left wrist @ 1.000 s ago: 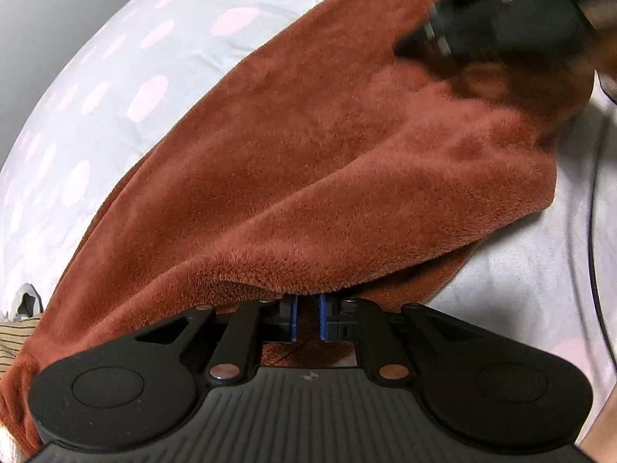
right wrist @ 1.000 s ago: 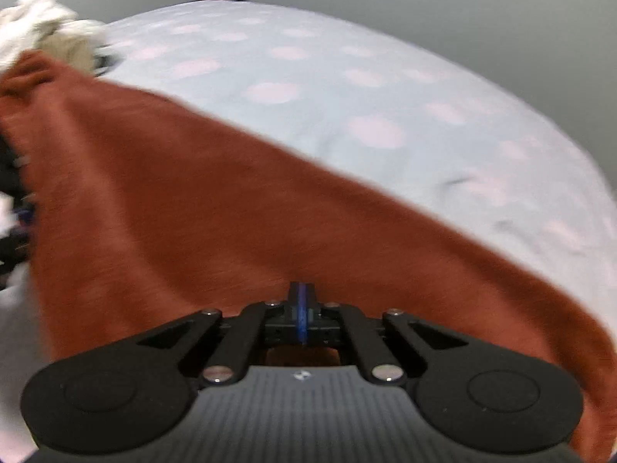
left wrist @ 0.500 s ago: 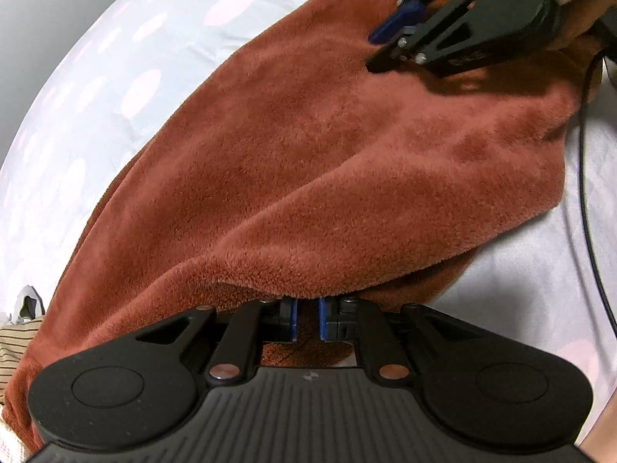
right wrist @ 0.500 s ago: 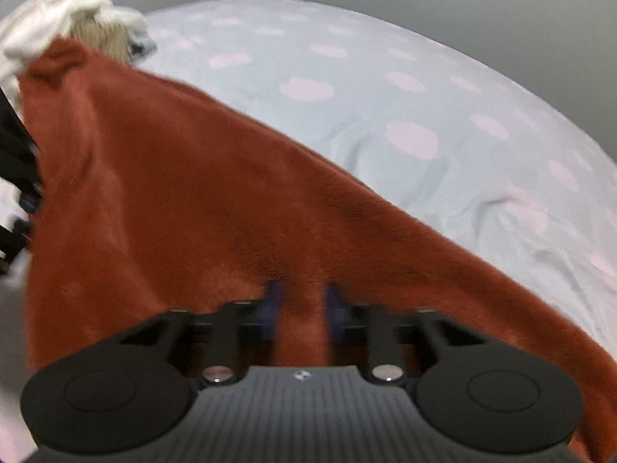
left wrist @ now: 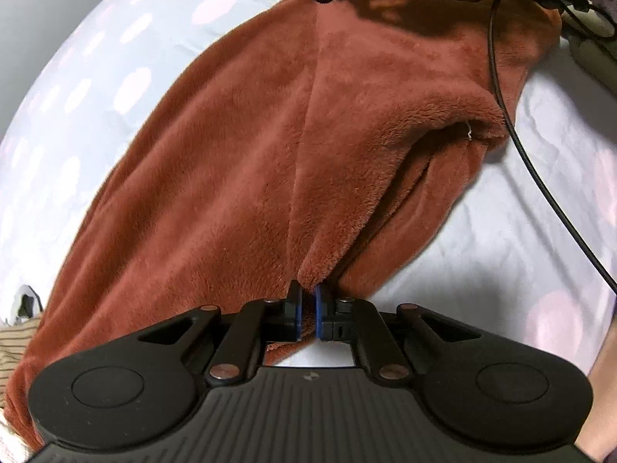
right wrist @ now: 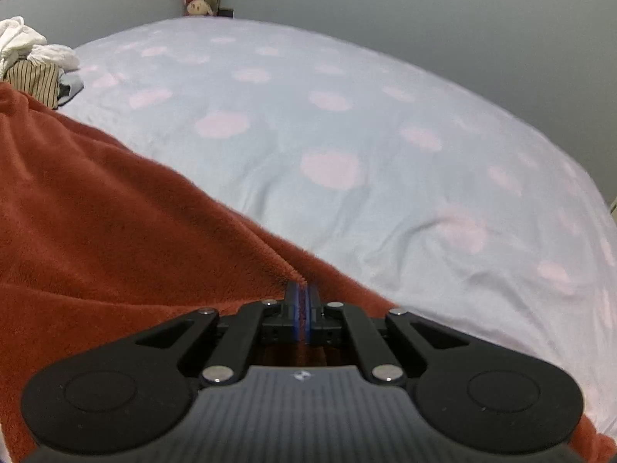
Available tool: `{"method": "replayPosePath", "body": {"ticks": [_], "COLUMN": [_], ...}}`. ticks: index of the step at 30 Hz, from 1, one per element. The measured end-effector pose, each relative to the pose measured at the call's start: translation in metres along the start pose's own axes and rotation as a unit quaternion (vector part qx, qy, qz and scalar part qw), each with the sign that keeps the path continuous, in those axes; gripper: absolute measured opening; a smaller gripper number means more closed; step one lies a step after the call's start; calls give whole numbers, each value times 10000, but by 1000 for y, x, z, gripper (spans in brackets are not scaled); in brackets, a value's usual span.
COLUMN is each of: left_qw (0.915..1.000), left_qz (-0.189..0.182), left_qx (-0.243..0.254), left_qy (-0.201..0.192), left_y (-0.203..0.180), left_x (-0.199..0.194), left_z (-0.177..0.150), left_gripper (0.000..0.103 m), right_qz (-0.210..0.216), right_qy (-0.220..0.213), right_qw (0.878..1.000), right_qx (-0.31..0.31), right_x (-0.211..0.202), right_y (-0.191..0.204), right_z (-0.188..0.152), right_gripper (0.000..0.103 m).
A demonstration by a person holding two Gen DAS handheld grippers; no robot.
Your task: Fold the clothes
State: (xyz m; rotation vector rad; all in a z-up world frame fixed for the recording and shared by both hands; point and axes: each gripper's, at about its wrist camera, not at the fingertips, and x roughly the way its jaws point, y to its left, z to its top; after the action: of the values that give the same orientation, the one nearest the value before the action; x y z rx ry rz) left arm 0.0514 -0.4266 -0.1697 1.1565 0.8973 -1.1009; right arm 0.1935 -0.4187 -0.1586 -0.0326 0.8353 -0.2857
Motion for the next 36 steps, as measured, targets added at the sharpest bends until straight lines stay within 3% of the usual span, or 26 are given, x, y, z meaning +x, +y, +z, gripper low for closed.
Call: {"method": "replayPosePath", "body": {"ticks": [2,5,8,10,16,18,23,25,31,34,36], "left_qw": [10000,9994,9981,9969,9917,9905,9870,9849,9772,9801,9792], "left_qz": [-21,-109,-84,-28,189,97,-325,-494,-961,-805,-891], "left_qx": [60,-169,-226,-354,-750,-784,-776,-773,-749,-615,-499], "left_qy": [-52,-278,-566,-698,-1025,-1124,-1370,-1468,-1741,-1706,-1751], "left_y": [-3,3,4,8,7,1,-18,-26,-48,-48,-49], "left_x": [-6,-15,-21,-24,-25,-26,-23,-22,-18,-5,-1], "left_z": [-1,-6,-11,-13,5,7,17,21,33,47,54], "left_gripper": [4,5,5,5,13,13,14,14,16,16,20], "right_qz": [8,-315,-352,-376,-269,-245,-191,-175,-206,-178,-94], "right_qy": [57,-32,-222,-320,-381,-363,-113,-176,-72,-51,-28], "right_qw": [9999,9995,9984,9966,9847,9789,9749,9727,9659,9621,9595], "right_qx": [91,80,384,660,1678,1997,2215,2306,2581,2719,2815], "right_x": [-4,-28,-68,-97,-152,-161,-153,-153,-155,-152,-150], "right_y": [-3,-3,-4,4,57,78,102,99,91,87,84], "right_z": [-4,-13,-25,-38,-84,-101,-117,-116,-125,-128,-131], "right_gripper": [6,13,16,24,27,27,33,43,44,44,44]}}
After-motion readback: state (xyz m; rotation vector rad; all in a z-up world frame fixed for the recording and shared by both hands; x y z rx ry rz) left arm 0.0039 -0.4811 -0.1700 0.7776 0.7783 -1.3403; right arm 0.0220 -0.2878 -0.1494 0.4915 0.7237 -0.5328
